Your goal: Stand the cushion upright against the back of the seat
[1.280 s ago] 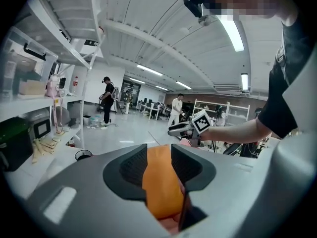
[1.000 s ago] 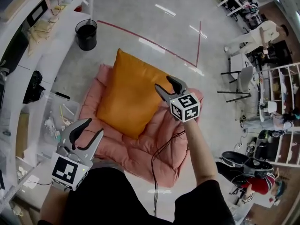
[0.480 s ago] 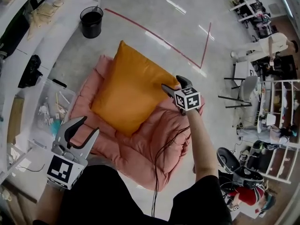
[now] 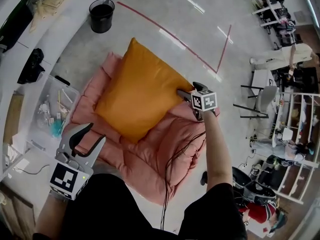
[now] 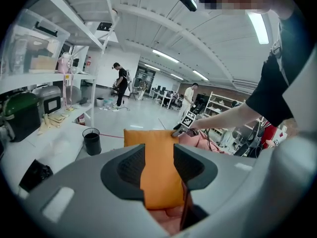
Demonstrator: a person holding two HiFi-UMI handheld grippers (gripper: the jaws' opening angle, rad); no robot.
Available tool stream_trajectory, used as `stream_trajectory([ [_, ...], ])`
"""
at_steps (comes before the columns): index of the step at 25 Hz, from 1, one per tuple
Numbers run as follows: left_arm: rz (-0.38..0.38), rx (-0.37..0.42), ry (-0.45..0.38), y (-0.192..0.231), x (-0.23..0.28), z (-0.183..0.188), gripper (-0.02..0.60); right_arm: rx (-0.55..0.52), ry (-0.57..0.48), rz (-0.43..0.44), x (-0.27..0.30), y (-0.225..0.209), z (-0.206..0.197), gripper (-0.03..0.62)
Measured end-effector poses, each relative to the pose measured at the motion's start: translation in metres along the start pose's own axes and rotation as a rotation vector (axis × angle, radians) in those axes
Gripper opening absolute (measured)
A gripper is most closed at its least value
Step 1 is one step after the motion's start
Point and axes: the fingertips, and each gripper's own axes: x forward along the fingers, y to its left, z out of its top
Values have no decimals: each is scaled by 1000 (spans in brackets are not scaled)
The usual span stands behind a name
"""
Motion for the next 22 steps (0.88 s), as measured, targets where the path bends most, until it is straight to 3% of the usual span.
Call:
stream_trajectory([
  [4,3,-17,-4,-1,0,-1,186,77,7,56,12,-1,-7,413],
  [8,18,-30,-3,4,-2,-5,186,83,20,71,19,0,-10,384],
  [15,15,-27,6,6,-4,-16,186,125,21,125,26,21,-11,208],
  [22,9,-43,8,7,-15,-22,190,289,-56,192,14,50,-11,88],
])
